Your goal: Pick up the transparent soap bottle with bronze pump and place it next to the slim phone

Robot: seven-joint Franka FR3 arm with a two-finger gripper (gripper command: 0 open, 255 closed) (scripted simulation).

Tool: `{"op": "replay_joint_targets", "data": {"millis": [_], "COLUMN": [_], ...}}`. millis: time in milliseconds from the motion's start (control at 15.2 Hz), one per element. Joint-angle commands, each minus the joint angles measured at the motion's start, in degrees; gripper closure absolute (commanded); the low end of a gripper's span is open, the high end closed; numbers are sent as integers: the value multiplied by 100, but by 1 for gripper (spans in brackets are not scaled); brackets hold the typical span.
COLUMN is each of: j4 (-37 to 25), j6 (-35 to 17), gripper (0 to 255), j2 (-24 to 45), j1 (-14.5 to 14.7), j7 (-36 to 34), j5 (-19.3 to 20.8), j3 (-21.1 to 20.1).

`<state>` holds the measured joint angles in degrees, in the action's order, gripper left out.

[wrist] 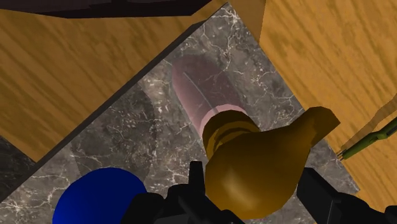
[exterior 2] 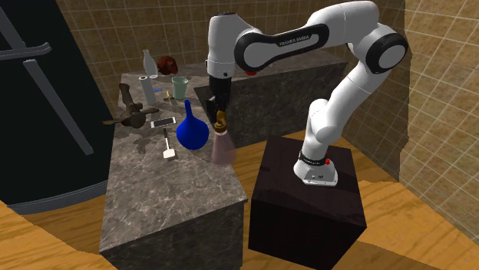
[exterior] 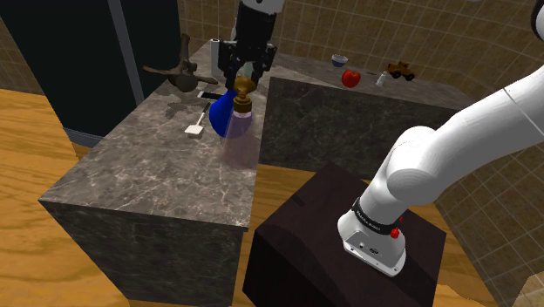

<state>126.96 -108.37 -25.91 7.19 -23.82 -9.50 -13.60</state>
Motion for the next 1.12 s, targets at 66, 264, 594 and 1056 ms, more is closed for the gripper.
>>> {"op": "replay_joint_targets", "data": {"millis": [66, 264, 594, 1056], "j4": [-232, -477, -909, -1566], "j6": [227, 454, 831, 1358], "gripper": [255, 255, 255, 255], "j2": [2, 20, 75, 205], "j1": [-4, -13, -28, -49], "j7": [-29, -47, -79, -130], "j5": [14, 32, 62, 105], "j3": [8, 24, 46, 69]}}
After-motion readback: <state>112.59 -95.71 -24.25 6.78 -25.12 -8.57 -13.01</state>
